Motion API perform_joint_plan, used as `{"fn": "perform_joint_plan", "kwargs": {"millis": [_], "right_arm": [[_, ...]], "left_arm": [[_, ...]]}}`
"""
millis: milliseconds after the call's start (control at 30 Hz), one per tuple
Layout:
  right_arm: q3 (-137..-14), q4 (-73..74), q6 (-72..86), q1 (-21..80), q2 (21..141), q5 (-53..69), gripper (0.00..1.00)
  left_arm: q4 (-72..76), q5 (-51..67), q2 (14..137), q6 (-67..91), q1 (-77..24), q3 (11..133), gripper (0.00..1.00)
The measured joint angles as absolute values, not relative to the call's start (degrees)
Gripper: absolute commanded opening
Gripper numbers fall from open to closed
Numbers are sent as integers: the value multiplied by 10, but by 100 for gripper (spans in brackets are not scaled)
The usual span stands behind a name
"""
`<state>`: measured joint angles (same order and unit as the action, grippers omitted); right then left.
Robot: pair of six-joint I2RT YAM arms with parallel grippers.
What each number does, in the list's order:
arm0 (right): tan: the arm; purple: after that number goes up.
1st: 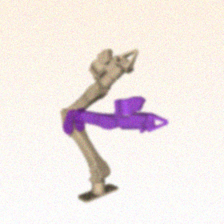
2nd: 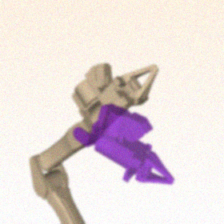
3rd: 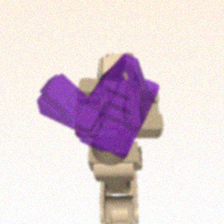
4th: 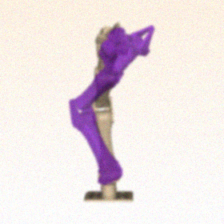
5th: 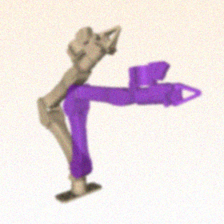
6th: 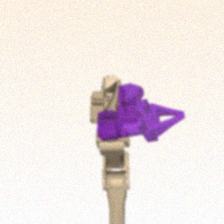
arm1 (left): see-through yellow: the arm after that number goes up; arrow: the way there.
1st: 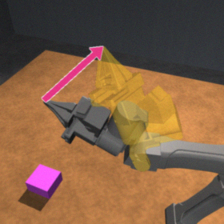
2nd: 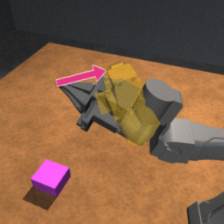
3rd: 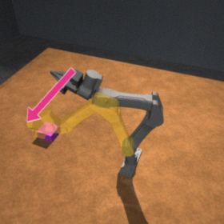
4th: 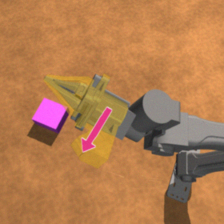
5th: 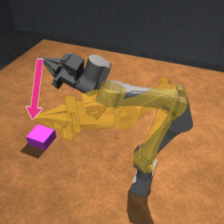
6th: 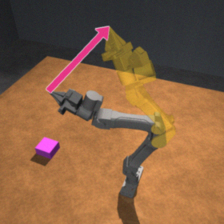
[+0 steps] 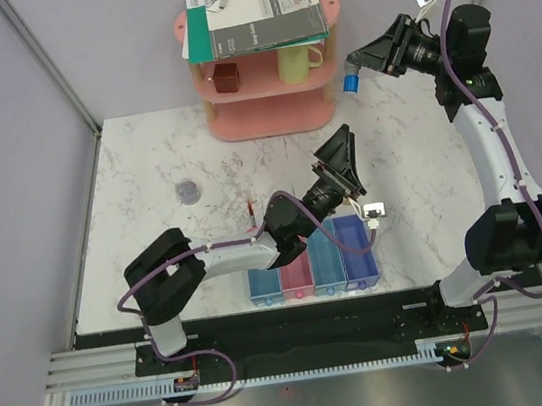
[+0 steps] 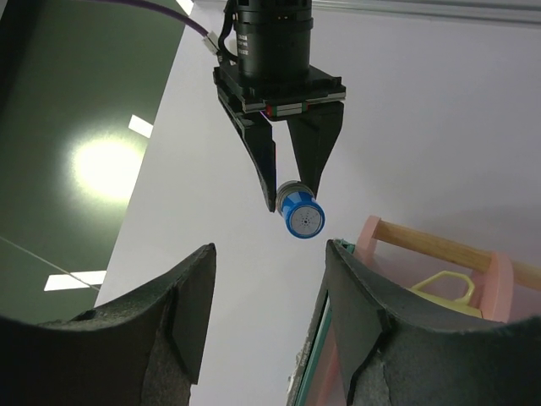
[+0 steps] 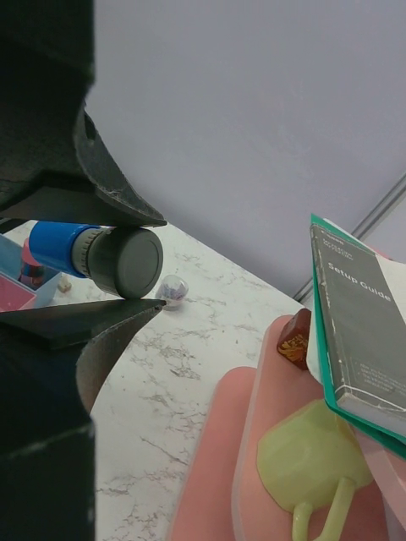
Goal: Sort the stationery into containers
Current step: Place the stationery in the storage box.
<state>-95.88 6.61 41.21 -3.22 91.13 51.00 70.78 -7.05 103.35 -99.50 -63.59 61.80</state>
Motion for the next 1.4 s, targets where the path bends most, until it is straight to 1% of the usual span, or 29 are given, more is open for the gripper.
{"fn": "perform_joint_plan", "kwargs": {"millis": [233,433,567,800,1067,1400], "right_arm": [[-891,57,412,-31,854,512,23],[-859,56,412,-26,834,512,23],[-856,52,411,-26,831,509,23],[-856,51,409,-25,821,510,23],[-856,52,409,-25,818,510,22],[-855,51,407,-25,806,510,22]], "left_arm": [[699,-74,1051,-995,-630,659,64],[689,-74,1074,-995,-620,705,64],[682,-74,1087,-995,-616,726,64],[662,-74,1092,-995,-614,728,67],[661,-74,1094,-995,-609,729,67],[656,-74,1124,-995,-595,761,67]]}}
